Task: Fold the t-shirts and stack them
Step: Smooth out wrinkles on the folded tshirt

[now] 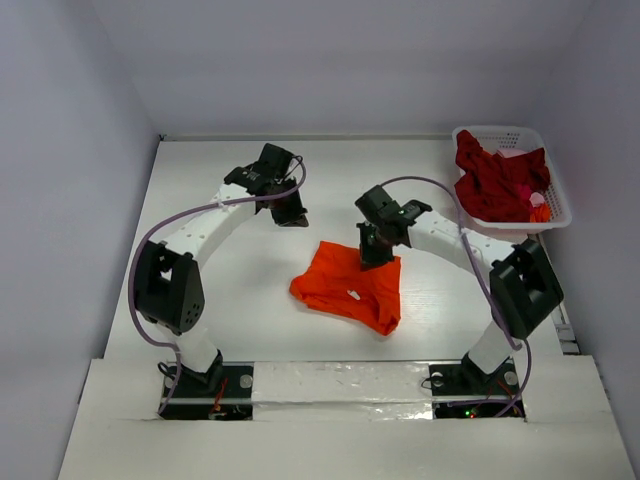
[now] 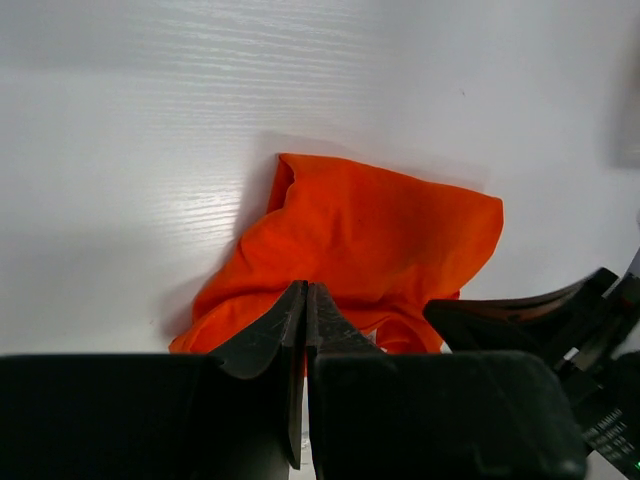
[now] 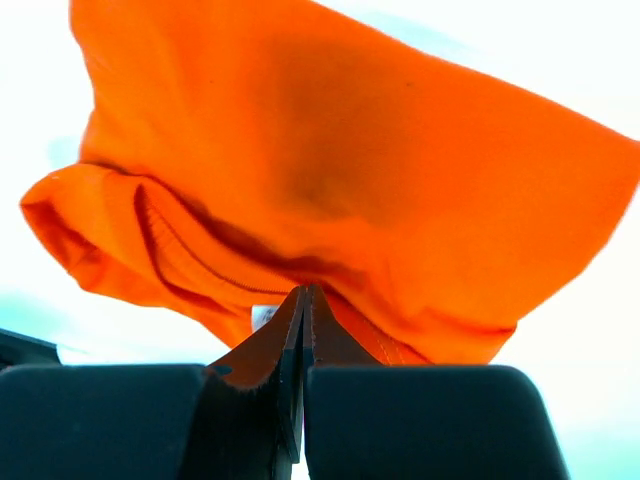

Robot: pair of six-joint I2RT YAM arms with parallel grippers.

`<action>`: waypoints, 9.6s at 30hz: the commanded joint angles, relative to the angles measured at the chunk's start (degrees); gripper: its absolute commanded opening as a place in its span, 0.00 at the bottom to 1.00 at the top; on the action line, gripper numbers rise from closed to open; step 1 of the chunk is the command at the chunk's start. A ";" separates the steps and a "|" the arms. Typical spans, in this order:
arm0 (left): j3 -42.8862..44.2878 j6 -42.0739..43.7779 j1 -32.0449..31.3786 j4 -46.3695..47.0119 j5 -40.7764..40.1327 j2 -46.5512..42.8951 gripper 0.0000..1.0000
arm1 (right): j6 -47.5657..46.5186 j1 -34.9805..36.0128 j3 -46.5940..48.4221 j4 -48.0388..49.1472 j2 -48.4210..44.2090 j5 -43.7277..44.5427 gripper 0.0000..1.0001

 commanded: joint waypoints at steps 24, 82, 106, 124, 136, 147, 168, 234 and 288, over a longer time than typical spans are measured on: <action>-3.71 -0.90 -3.86 9.56 2.10 2.81 0.00 | 1.10 -1.14 5.77 6.09 13.28 -0.75 0.00; 1.57 5.78 -5.01 10.00 -14.51 12.74 0.28 | -3.91 -9.59 16.31 4.07 20.58 -3.39 0.00; 1.04 9.20 -6.58 8.77 -6.25 15.20 0.25 | -4.09 -9.59 16.76 3.98 21.02 -3.65 0.00; 2.00 10.26 -6.59 6.22 -7.13 15.20 0.18 | -3.91 -9.59 16.49 4.33 21.28 -4.26 0.00; 4.11 10.87 -7.64 4.46 -7.13 13.35 0.44 | -3.91 -9.59 16.05 4.60 21.28 -4.35 0.00; 4.64 11.31 -7.64 3.32 -8.80 14.23 0.36 | -3.91 -9.59 16.40 4.51 21.28 -4.35 0.00; 4.73 11.84 -8.17 1.91 -11.00 15.20 0.18 | -4.00 -9.59 16.58 4.33 21.28 -4.44 0.00; -11.79 7.89 -10.28 -7.85 -10.64 -3.08 0.00 | -3.03 -10.64 34.33 -3.05 31.04 -4.44 0.00; -10.02 1.65 -17.22 17.73 -16.97 9.40 0.00 | -4.18 -12.31 35.65 -3.05 32.18 -5.32 0.00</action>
